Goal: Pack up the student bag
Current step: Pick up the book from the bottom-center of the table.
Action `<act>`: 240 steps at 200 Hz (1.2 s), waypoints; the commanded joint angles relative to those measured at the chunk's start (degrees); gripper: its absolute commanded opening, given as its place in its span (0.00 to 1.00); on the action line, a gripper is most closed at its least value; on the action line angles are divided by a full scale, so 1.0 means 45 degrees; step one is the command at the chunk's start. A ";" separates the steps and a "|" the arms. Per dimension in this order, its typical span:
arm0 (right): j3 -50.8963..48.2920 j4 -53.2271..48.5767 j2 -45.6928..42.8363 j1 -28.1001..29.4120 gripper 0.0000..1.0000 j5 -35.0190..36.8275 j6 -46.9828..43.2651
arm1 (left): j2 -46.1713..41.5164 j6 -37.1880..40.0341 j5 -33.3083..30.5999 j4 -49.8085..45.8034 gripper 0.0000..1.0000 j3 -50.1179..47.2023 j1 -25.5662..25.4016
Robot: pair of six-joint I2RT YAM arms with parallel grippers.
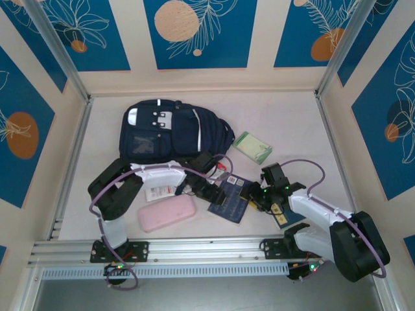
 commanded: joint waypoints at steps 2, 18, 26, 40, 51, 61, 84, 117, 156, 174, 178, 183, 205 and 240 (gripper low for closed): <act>-0.0202 0.2084 0.0260 0.0121 0.51 -0.2550 0.0517 | -0.0055 0.0453 0.0531 0.0301 0.53 -0.0067 -0.0156; -0.0239 0.2013 -0.0008 -0.0009 0.51 -0.2731 0.0673 | 0.0000 0.0454 0.0552 0.0254 0.53 -0.0025 -0.0166; -0.0275 0.1963 -0.0179 -0.0048 0.50 -0.2783 0.0738 | 0.0028 0.0454 0.0550 0.0258 0.53 -0.0019 -0.0166; -0.0288 0.1800 -0.0502 -0.0097 0.50 -0.2850 0.0838 | 0.0056 0.0473 0.0516 0.0262 0.53 -0.0018 -0.0168; -0.0261 0.1651 -0.0721 -0.0117 0.49 -0.2870 0.0862 | 0.0113 0.0463 0.0513 0.0245 0.53 0.0002 -0.0166; -0.0227 0.1526 -0.0849 -0.0122 0.49 -0.2899 0.0846 | 0.0186 0.0466 0.0520 0.0215 0.53 0.0046 -0.0186; -0.0144 0.1298 -0.1010 -0.0119 0.47 -0.2920 0.0740 | 0.0300 0.0471 0.0543 0.0141 0.53 0.0153 -0.0194; -0.0144 0.1524 -0.1191 -0.0122 0.48 -0.3328 0.0643 | 0.0311 0.0503 0.0535 0.0114 0.52 0.0158 -0.0205; 0.0108 0.1517 -0.1510 -0.0115 0.57 -0.3971 0.0252 | 0.0364 0.0496 0.0516 0.0061 0.53 0.0170 -0.0219; 0.0063 0.1646 -0.1933 -0.0120 0.64 -0.4066 0.0430 | 0.0351 0.0504 0.0528 0.0068 0.52 0.0178 -0.0225; 0.0008 0.1717 -0.2037 -0.0107 0.64 -0.4055 0.0507 | 0.0350 0.0493 0.0520 0.0074 0.53 0.0175 -0.0234; -0.0052 0.1807 -0.2154 -0.0112 0.65 -0.4005 0.0608 | 0.0350 0.0500 0.0524 0.0076 0.52 0.0163 -0.0225; -0.0425 0.2175 -0.2384 -0.0130 0.64 -0.3654 0.0898 | 0.0331 0.0468 0.0506 0.0080 0.52 0.0158 -0.0225; -0.0637 0.2038 -0.1988 -0.0221 0.54 -0.2873 0.0885 | 0.0108 0.0401 0.0536 0.0188 0.52 0.0057 -0.0227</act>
